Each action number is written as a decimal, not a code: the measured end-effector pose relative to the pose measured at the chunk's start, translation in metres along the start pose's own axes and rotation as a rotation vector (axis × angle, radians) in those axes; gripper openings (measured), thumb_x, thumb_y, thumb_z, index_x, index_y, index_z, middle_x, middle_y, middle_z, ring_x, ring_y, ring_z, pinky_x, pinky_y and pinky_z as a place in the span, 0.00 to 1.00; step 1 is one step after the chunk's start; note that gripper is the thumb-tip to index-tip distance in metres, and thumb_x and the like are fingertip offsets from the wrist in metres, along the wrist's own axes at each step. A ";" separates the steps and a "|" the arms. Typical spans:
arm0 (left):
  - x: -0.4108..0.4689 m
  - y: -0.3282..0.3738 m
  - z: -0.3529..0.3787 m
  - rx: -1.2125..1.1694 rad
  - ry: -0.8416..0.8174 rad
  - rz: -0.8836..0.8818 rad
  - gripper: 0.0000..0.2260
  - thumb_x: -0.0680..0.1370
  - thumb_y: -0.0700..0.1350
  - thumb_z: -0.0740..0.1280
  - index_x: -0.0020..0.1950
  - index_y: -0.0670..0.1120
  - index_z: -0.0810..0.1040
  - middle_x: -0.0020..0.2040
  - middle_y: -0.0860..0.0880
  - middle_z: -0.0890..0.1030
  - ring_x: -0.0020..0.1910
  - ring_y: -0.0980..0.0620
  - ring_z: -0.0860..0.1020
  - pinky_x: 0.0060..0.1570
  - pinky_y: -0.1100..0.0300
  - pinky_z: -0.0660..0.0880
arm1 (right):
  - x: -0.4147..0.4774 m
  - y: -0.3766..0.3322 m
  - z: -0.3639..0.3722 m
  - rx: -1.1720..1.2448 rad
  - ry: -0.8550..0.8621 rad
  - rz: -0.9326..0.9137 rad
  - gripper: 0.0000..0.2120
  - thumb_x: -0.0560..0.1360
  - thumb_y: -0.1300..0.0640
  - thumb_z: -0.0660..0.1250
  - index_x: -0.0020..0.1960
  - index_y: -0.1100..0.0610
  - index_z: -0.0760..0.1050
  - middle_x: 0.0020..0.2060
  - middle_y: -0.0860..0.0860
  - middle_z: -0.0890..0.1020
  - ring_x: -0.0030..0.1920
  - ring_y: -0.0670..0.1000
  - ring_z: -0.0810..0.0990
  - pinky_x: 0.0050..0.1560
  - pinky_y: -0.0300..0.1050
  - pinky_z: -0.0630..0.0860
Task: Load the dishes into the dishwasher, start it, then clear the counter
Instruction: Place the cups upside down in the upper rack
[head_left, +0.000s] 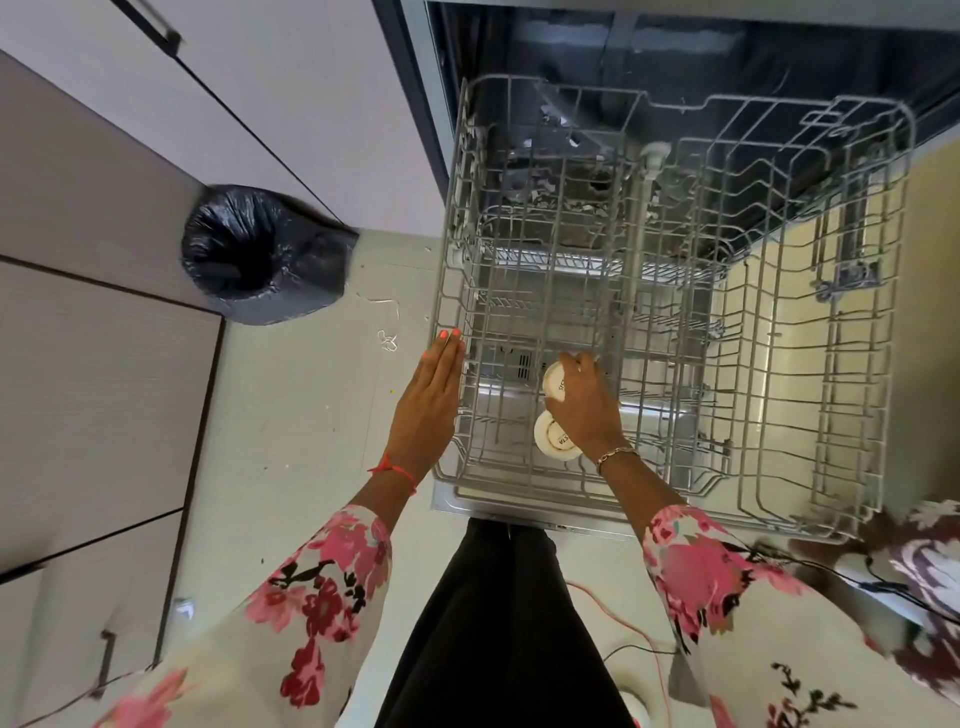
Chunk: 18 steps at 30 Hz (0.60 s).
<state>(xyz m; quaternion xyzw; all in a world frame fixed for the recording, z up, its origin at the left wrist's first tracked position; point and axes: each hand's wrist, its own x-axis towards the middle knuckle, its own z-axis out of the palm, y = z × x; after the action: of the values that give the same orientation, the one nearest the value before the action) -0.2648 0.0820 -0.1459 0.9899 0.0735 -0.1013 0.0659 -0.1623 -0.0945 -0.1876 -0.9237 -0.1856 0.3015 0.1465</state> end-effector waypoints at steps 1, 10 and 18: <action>0.000 0.000 0.000 -0.011 -0.004 -0.004 0.31 0.68 0.25 0.62 0.71 0.33 0.63 0.72 0.36 0.66 0.71 0.37 0.65 0.68 0.48 0.67 | 0.000 0.000 0.000 0.001 -0.009 0.004 0.29 0.74 0.57 0.67 0.72 0.59 0.61 0.68 0.57 0.65 0.69 0.56 0.64 0.60 0.47 0.72; -0.002 -0.004 0.008 -0.041 -0.089 -0.023 0.30 0.74 0.29 0.51 0.75 0.37 0.48 0.77 0.39 0.51 0.77 0.40 0.48 0.75 0.49 0.54 | -0.001 -0.003 -0.007 -0.001 -0.053 0.022 0.30 0.75 0.54 0.67 0.72 0.59 0.60 0.67 0.58 0.65 0.68 0.57 0.64 0.61 0.51 0.72; -0.028 -0.013 -0.023 -0.178 -0.044 -0.035 0.30 0.77 0.40 0.59 0.77 0.40 0.50 0.78 0.42 0.49 0.77 0.42 0.44 0.76 0.50 0.43 | -0.018 -0.024 -0.041 0.037 -0.006 0.010 0.29 0.76 0.47 0.63 0.72 0.60 0.61 0.67 0.58 0.68 0.68 0.58 0.65 0.61 0.53 0.70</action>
<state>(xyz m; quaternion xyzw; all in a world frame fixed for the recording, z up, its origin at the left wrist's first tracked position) -0.2898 0.0941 -0.1191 0.9763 0.0981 -0.1172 0.1535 -0.1567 -0.0874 -0.1376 -0.9209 -0.1760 0.3081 0.1616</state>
